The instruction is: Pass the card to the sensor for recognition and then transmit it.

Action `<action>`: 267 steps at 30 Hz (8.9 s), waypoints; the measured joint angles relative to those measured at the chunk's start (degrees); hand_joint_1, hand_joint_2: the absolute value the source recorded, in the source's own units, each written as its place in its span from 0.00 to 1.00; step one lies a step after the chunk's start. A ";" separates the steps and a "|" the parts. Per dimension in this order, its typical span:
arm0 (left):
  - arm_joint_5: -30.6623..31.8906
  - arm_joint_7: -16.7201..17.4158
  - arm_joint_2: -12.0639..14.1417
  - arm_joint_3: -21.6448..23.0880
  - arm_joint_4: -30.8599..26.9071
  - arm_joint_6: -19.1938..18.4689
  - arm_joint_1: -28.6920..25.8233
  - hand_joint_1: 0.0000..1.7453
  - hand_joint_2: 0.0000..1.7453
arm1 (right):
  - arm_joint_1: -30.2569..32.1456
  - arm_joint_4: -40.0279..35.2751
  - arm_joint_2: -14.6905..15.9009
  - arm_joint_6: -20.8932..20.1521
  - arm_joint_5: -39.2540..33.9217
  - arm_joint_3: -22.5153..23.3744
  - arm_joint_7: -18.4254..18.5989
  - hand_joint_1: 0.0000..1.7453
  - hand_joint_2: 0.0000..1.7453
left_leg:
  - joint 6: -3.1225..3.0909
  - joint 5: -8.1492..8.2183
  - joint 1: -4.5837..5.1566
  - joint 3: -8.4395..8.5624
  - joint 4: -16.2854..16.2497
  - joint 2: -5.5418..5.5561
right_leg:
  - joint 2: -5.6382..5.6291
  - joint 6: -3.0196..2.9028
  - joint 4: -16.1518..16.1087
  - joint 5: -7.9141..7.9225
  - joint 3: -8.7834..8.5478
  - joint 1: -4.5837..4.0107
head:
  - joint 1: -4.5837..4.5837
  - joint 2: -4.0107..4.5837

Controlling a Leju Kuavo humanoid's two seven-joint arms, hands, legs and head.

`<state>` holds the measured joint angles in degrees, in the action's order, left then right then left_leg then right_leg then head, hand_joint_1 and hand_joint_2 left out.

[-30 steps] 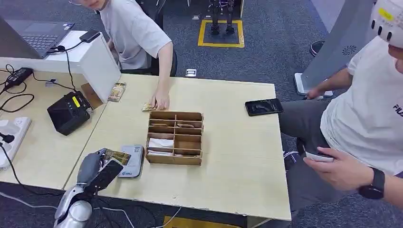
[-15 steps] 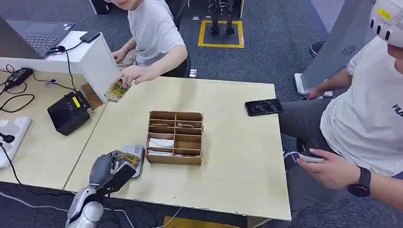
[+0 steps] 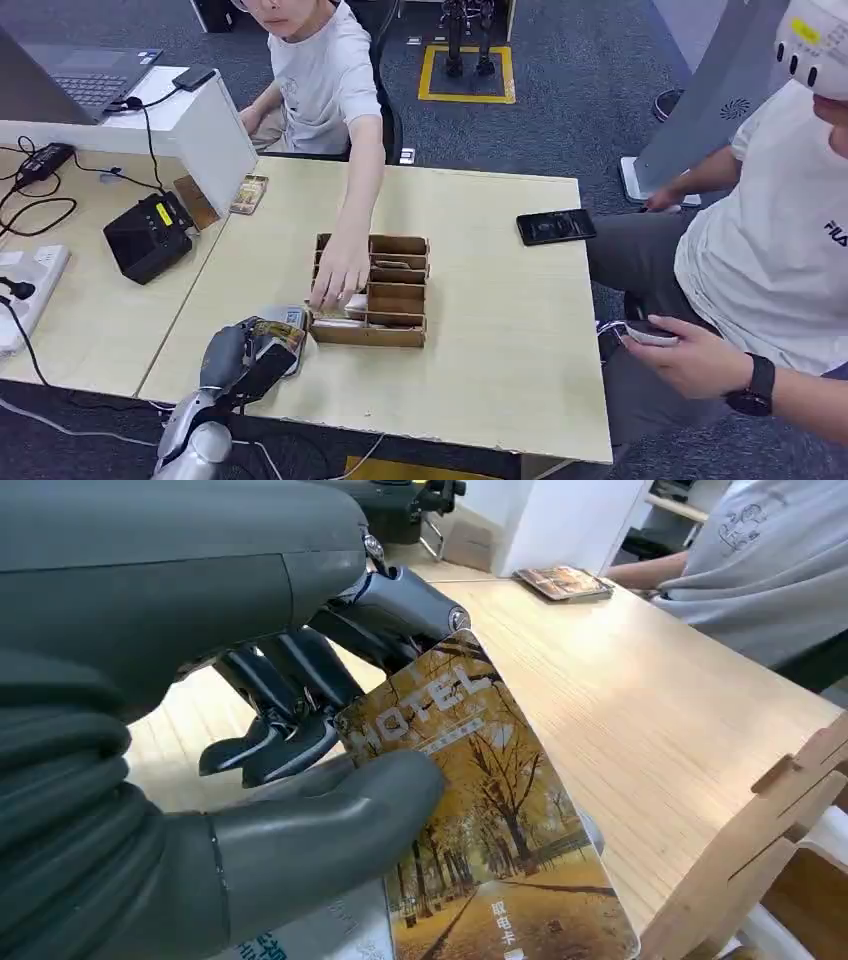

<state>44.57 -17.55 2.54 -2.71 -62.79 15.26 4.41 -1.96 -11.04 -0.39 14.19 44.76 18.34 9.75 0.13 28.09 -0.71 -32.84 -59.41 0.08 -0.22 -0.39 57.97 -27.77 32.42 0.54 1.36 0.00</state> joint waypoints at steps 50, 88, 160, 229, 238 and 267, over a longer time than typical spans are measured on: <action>25.12 -13.49 2.64 -11.30 0.22 24.11 20.33 1.00 1.00 | -1.71 -0.15 0.00 -2.47 13.88 3.26 -1.88 0.00 1.00 | -0.03 -0.12 -0.01 -0.08 -0.02 0.02 | -0.05 0.00 0.01 0.07 0.16 -0.01 | -0.02 0.00; -1.18 -15.78 3.74 -12.00 2.73 19.25 19.63 0.00 1.00 | -1.63 -0.15 -0.26 -2.38 16.79 9.03 -1.07 0.00 1.00 | -0.03 -0.11 -0.01 -0.11 -0.01 -0.06 | -0.13 0.00 0.01 0.05 0.20 -0.01 | -0.02 0.00; 20.77 1.81 12.54 21.84 -19.26 9.03 -2.67 0.00 1.00 | -1.36 -0.26 -1.51 -1.33 21.07 20.44 -1.88 0.00 1.00 | -0.05 -0.03 0.00 -0.11 -0.01 -0.08 | -0.12 0.02 -0.01 0.03 0.23 0.00 | 0.00 0.00; 15.34 2.99 4.35 22.60 -10.10 5.44 3.65 0.00 1.00 | -1.43 -0.31 -1.92 -2.01 24.92 22.93 -3.08 0.00 1.00 | -0.05 -0.02 0.00 -0.12 -0.01 -0.09 | -0.14 0.01 -0.02 0.04 0.23 0.00 | 0.00 0.00; 15.21 3.17 4.28 22.60 -8.85 5.59 4.05 1.00 1.00 | -1.44 -0.31 -1.95 -1.95 24.98 23.19 -3.06 0.00 1.00 | -0.05 -0.02 0.00 -0.12 -0.01 -0.09 | -0.14 0.01 -0.02 0.04 0.24 0.00 | 0.00 0.00; 7.03 0.72 5.55 22.40 -8.88 2.05 6.11 1.00 1.00 | -1.48 -0.31 -1.97 -2.01 26.12 24.48 -3.10 0.00 1.00 | -0.05 -0.05 -0.02 -0.12 -0.01 -0.08 | -0.12 0.01 -0.01 0.05 0.23 -0.01 | -0.02 0.00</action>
<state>51.60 -16.83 8.09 19.69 -71.67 17.31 10.52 -3.45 -11.34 -2.36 12.17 70.88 42.82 6.64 0.08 28.04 -0.73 -32.95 -59.42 0.00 -0.34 -0.38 57.96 -27.72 32.65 0.53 1.33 0.00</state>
